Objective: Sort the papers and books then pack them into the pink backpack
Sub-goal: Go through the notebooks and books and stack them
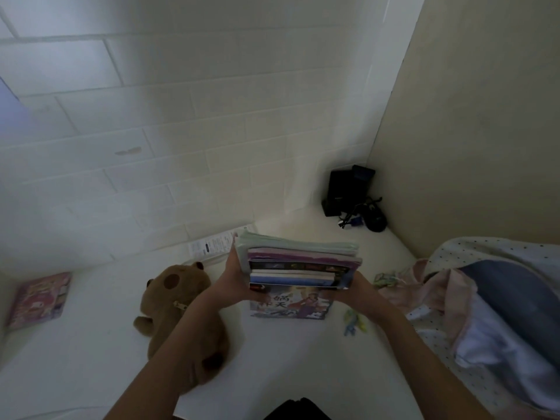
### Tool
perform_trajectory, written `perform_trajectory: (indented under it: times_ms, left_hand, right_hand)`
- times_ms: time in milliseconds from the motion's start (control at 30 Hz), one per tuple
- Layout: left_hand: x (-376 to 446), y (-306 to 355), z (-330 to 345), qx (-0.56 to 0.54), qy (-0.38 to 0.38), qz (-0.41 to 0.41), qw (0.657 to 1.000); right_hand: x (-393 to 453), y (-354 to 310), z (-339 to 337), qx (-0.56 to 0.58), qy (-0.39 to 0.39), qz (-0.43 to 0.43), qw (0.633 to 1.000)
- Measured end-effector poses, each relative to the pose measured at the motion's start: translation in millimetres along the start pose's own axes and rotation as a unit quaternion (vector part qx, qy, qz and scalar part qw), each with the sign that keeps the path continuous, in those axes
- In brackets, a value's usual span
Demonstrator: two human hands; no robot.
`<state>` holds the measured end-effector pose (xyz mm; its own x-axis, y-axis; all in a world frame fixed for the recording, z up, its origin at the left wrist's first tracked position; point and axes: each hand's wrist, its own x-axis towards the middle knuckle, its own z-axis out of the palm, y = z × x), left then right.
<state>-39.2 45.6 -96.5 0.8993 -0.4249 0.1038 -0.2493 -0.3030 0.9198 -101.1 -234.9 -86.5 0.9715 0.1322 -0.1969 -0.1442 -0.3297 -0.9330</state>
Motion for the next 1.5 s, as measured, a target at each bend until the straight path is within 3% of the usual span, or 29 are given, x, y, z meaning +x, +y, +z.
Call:
perform_trajectory:
  times_ms: [100,200,400,600,867,1000,1133,1300,1400,1500]
  left_hand:
    - [5,0,-3,0.024,-0.05,-0.057,0.997]
    - [10,-6,1,0.039,-0.017,-0.11,0.993]
    - [15,-9,10,0.015,-0.023,-0.123,0.992]
    - [11,-13,12,-0.012,-0.082,-0.158,0.984]
    - [10,-16,21,0.032,-0.026,-0.194,0.98]
    - [12,-13,8,-0.01,-0.054,-0.203,0.978]
    - [12,-10,0,-0.086,-0.025,-0.25,0.964]
    - [6,-17,8,-0.257,0.045,-0.339,0.904]
    - [6,-23,11,-0.292,0.066,-0.358,0.885]
    - [4,-30,10,-0.291,0.043,-0.377,0.878]
  right_hand:
    - [5,-1,-1,-0.014,0.001,-0.006,1.0]
    - [11,0,0,-0.017,0.003,-0.011,1.0]
    - [13,16,8,0.009,0.018,0.032,0.999]
    - [13,13,8,-0.004,0.008,0.029,1.0]
    - [20,19,11,-0.007,0.06,0.044,0.997]
    - [25,16,15,0.011,0.059,0.043,0.997]
    - [35,9,29,0.061,0.091,0.056,0.992]
    - [37,22,45,0.226,0.059,0.155,0.96]
    - [34,40,54,0.198,0.024,0.227,0.953]
    - [32,52,68,0.204,0.032,0.228,0.951]
